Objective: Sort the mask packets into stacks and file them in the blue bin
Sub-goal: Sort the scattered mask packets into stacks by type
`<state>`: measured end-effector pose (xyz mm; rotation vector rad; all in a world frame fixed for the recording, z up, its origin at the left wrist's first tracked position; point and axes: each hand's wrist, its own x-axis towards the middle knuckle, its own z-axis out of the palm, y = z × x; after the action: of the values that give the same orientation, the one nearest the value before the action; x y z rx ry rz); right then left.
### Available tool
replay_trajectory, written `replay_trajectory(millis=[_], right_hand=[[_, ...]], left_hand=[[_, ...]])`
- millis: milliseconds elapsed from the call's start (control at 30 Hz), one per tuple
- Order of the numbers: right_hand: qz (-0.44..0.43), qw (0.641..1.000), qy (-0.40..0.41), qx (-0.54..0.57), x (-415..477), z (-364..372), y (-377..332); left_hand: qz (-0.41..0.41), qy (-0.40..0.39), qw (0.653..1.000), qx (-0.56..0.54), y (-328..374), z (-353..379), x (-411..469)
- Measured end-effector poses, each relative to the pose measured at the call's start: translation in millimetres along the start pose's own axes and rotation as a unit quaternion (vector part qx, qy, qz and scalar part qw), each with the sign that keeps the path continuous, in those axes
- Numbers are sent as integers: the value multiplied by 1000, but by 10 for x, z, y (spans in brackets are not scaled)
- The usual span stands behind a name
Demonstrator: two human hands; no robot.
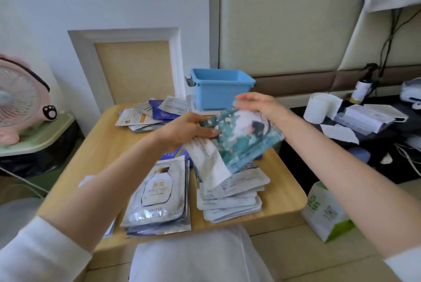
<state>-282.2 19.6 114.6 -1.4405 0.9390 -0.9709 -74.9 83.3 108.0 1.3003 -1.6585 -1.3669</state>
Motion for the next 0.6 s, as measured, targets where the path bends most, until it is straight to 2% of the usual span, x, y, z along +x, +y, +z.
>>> replay_trajectory(millis=[33,67,133,200,300,367,500,600], right_hand=[[25,997,-5,78,20,-70,2],[53,993,-19,108,19,-128,10],[94,993,-50,59,-20,-161,78],[94,994,-47,16,-66,-74,191],[121,992,24,-12,-99,78,412],[156,983,42,-92,-85,122,592],[176,904,43,-388,-65,192,865],[156,891,56,-423,-114,222,831]], left_hand=[[19,59,997,-43,-59,33,21],[26,110,990,-87,-116,63,36],[13,167,972,-166,-195,153,39],[-13,159,971,-177,-241,270,0],[-38,102,991,-80,-321,415,-115],[-76,74,994,10,-375,469,-166],[-176,66,965,183,-512,474,-176],[-188,79,945,255,-600,442,-154]])
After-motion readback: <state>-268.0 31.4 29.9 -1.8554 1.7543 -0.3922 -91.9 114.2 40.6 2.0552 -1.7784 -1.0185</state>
